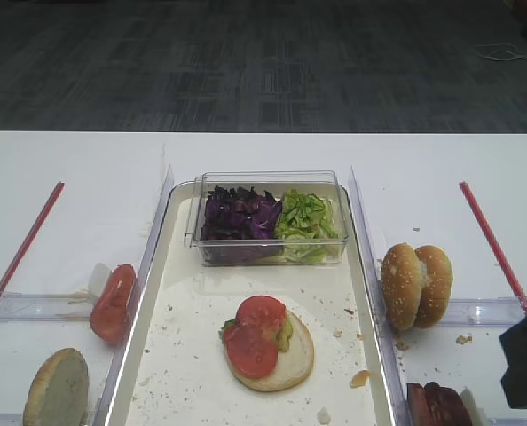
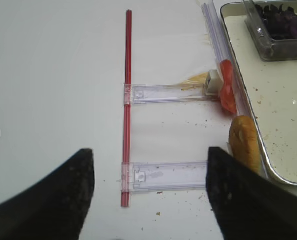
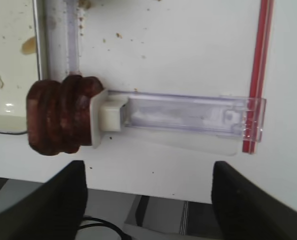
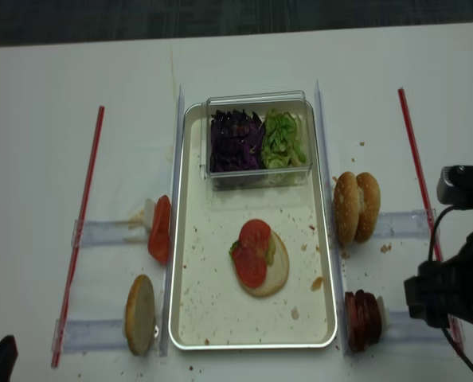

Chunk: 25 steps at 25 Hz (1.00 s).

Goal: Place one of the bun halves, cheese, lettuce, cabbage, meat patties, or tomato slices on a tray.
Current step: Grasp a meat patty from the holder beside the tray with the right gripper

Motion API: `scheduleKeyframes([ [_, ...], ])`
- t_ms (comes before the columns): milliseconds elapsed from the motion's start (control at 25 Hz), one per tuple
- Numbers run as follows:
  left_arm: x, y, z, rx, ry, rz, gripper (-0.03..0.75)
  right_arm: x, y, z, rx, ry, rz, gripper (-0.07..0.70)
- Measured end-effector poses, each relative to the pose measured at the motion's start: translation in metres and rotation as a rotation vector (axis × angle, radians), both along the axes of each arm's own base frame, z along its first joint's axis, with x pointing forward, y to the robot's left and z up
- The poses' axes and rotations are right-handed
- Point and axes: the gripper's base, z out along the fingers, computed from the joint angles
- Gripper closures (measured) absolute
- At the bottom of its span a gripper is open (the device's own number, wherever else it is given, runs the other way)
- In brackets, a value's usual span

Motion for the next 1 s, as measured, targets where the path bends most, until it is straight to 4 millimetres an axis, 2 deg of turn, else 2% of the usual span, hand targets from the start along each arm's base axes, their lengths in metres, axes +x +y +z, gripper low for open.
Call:
scheduleKeyframes([
  [560,0.0,0.0,0.0,0.0,0.0,0.0,0.242,0.014,0.077,-0.009,0.015,0.049,0.146,0.122],
  [800,0.0,0.0,0.0,0.0,0.0,0.0,0.242,0.019,0.092,-0.025,-0.009,0.112,0.168,0.125],
  [1000,0.0,0.0,0.0,0.0,0.0,0.0,0.242,0.021,0.096,-0.028,0.006,0.114,0.159,0.125],
])
